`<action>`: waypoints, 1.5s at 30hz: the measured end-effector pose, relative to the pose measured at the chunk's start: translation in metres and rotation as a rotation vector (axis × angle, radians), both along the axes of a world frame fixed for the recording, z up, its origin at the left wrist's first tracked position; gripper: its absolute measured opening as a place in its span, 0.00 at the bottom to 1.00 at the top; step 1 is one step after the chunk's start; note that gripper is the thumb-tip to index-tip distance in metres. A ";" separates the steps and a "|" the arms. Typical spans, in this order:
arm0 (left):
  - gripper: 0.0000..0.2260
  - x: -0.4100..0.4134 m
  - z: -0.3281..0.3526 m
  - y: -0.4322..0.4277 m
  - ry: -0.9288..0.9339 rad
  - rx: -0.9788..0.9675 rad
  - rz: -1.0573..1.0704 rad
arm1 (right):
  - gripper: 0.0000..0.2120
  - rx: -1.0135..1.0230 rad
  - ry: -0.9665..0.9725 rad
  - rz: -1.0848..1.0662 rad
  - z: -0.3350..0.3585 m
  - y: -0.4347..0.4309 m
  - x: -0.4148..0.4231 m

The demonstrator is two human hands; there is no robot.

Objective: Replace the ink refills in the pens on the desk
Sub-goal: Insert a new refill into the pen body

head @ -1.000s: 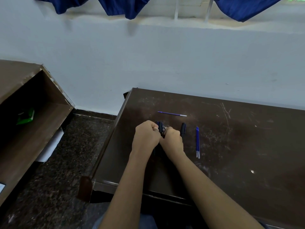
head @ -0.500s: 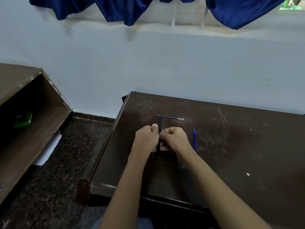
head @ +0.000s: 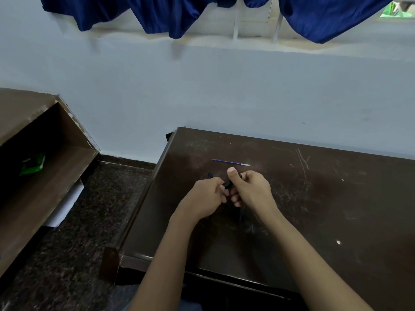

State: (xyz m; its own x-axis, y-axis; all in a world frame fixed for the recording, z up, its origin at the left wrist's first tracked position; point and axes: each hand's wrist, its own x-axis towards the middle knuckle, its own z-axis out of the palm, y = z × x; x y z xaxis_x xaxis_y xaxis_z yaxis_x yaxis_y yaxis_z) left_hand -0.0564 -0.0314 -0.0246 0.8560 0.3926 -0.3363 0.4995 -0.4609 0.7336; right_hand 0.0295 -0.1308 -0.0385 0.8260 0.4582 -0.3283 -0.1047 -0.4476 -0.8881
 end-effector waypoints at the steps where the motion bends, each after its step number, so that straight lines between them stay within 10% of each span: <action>1: 0.12 0.000 -0.001 0.000 0.004 -0.008 -0.015 | 0.18 -0.015 -0.009 0.022 0.000 -0.001 0.003; 23: 0.10 -0.001 -0.005 0.001 -0.117 0.129 -0.025 | 0.09 0.145 -0.075 0.256 0.004 -0.004 0.018; 30: 0.15 -0.004 -0.006 0.007 0.011 0.154 0.079 | 0.09 0.180 -0.011 -0.071 -0.005 -0.007 0.038; 45: 0.10 -0.007 -0.004 0.010 -0.087 0.073 0.311 | 0.07 -0.478 -0.527 0.551 -0.056 -0.003 -0.004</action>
State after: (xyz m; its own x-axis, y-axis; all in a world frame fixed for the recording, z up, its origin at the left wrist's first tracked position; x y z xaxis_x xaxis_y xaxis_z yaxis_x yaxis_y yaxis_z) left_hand -0.0631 -0.0213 -0.0281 0.7156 0.6602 -0.2282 0.5612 -0.3489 0.7506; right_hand 0.0251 -0.1341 -0.0946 0.6270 0.7455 -0.2262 0.6023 -0.6480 -0.4661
